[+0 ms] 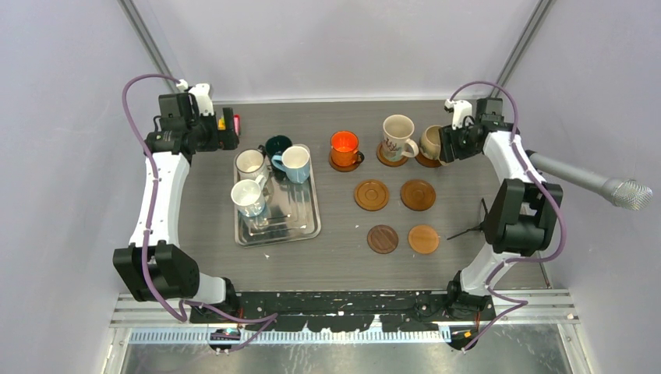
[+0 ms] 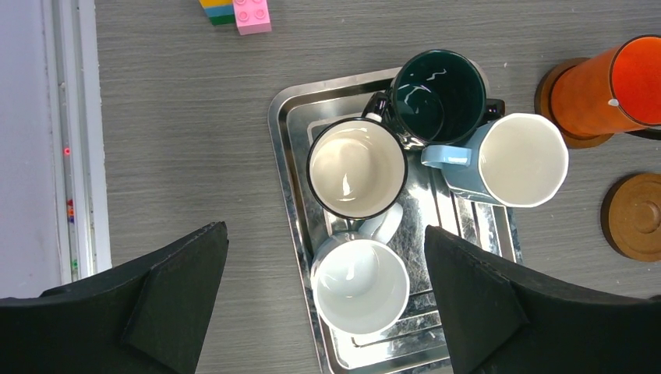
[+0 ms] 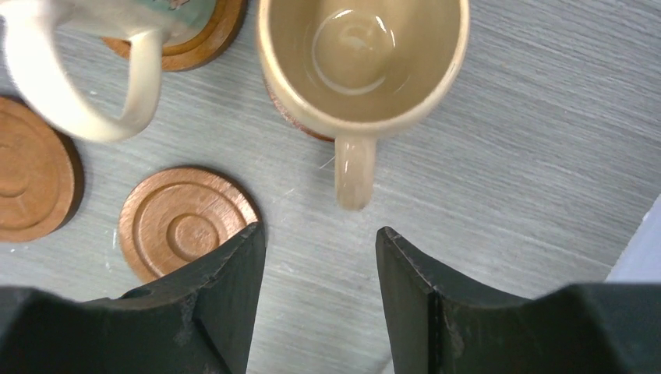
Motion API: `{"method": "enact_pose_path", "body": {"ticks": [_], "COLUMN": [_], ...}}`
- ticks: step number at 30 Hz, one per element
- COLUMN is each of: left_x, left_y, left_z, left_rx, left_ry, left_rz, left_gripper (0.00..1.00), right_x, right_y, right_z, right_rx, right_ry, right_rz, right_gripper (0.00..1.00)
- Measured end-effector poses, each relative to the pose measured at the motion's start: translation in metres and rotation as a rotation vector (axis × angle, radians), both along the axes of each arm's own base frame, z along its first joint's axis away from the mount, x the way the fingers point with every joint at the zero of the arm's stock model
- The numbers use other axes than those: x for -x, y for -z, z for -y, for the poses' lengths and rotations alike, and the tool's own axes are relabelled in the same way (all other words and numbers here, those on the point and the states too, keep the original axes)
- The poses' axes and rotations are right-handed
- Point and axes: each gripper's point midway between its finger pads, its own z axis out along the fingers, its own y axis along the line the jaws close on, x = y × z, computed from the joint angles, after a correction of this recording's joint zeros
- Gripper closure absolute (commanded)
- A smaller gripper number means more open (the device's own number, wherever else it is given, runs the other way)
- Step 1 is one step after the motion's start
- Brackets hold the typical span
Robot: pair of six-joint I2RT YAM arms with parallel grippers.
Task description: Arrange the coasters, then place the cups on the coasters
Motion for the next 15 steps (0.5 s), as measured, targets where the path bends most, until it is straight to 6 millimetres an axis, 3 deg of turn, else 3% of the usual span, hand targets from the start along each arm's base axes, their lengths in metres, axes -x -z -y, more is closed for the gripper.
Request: {"method": "enact_pose_path", "body": {"ticks": [5, 10, 15], "left_x": [0.001, 0.004, 0.009], "left_y": [0.003, 0.01, 0.011], "left_z": [0.002, 0.003, 0.003], "left_rx": [0.007, 0.011, 0.002], "left_ry": [0.008, 0.012, 0.025], "left_rz": [-0.005, -0.019, -0.028], "left_gripper": [0.0, 0.0, 0.0], "right_x": [0.019, 0.039, 0.05], "right_y": [-0.028, -0.071, -0.105], "right_z": [-0.006, -0.025, -0.084], "right_rx": [-0.021, -0.046, -0.064], "right_ry": [0.017, 0.016, -0.099], "right_rz": [0.016, 0.079, 0.133], "right_gripper": [0.4, 0.4, 0.4]}}
